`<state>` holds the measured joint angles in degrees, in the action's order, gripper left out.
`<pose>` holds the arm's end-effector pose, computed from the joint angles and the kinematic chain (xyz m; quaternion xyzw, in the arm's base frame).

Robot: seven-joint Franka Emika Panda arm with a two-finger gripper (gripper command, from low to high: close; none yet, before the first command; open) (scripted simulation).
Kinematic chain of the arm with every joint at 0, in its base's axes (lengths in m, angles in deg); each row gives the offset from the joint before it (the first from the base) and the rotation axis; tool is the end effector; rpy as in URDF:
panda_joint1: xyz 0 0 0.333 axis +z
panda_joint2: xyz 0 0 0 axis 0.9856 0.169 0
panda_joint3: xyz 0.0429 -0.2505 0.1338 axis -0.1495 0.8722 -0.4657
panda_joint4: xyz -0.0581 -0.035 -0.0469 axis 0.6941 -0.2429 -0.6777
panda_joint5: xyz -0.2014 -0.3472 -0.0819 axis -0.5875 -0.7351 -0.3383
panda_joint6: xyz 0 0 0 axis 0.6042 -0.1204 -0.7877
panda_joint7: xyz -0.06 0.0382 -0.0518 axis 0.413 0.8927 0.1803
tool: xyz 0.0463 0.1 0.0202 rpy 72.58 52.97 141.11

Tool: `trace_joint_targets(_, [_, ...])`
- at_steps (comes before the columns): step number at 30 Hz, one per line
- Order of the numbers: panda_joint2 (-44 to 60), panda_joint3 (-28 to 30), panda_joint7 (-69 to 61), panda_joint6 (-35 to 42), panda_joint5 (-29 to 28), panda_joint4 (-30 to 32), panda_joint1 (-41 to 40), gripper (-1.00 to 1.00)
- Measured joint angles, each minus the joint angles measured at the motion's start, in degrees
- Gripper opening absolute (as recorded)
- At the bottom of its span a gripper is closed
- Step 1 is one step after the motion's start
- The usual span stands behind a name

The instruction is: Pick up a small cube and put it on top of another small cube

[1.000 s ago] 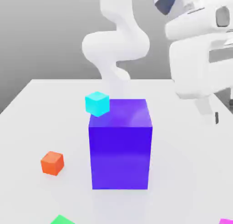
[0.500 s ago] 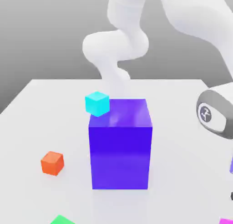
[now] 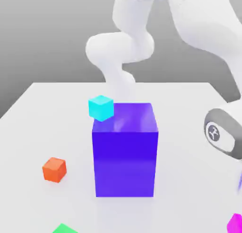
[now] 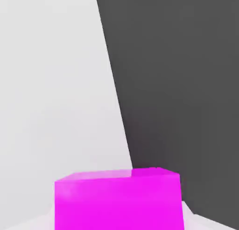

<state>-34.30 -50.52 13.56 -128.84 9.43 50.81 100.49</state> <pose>0.5519 0.2095 0.1520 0.9750 0.2224 -0.0020 0.0047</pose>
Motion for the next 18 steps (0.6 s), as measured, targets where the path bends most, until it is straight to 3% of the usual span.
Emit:
trace_joint_targets(10, [-8.44, 11.5, 3.37, 0.97, 6.66, 7.96, -13.19, -1.0])
trace_joint_targets(14, [-4.07, 13.47, 2.48, -4.07, 11.61, 8.85, -19.08, -1.0])
trace_joint_targets(15, [-2.85, 13.26, 2.15, -5.21, 12.33, 8.82, -19.71, 1.0])
trace_joint_targets(18, [-2.85, 13.26, 2.15, -5.2, 12.33, 8.82, -19.71, 1.0])
